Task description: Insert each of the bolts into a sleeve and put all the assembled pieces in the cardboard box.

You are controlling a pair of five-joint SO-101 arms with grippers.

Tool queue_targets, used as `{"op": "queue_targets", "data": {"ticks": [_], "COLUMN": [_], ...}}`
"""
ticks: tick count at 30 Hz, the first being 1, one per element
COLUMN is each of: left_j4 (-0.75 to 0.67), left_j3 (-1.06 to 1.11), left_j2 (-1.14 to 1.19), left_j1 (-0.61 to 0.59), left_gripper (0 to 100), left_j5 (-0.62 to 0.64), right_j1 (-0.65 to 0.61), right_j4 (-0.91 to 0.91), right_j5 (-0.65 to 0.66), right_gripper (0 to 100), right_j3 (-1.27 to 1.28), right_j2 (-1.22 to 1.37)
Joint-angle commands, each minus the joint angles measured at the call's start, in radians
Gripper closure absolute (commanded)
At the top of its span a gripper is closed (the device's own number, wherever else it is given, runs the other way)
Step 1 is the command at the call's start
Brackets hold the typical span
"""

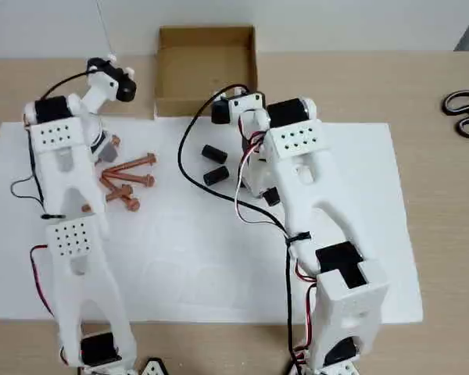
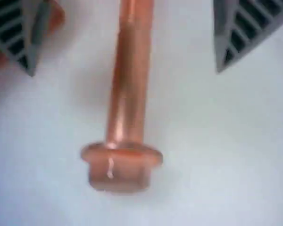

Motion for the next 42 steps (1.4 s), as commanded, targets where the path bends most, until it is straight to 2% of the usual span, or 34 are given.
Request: {"op": "queue_targets", "data": {"ticks": [1, 10, 17, 23, 30, 37, 42], "left_j4": [-0.043, -0.101, -0.095, -0.086, 0.057, 0.058, 0.060], "left_j3": [-0.130, -0.133, -0.130, -0.130, -0.237, -0.222, -0.085], "left_j2": [0.060, 0.166, 0.167, 0.193, 0.149, -0.064, -0.226], "left_j1": [0.005, 0.003, 0.005, 0.014, 0.043, 0.031, 0.037], "left_gripper": [77, 78, 100, 99, 99, 99, 99], "left_j5": [-0.005, -0.005, -0.003, -0.003, 0.000, 0.160, 0.183], "right_j1": [0.007, 0.007, 0.007, 0.007, 0.007, 0.007, 0.007], "right_j4": [0.008, 0.008, 0.008, 0.008, 0.008, 0.008, 0.008], "right_j5": [0.012, 0.012, 0.012, 0.012, 0.012, 0.012, 0.012], "right_gripper": [99.5, 99.5, 99.5, 99.5, 99.5, 99.5, 99.5], "right_j3": [-0.003, -0.003, -0.003, -0.003, -0.003, -0.003, -0.003], "right_j2": [-0.071, -0.071, -0.073, -0.073, -0.073, -0.076, -0.077]}}
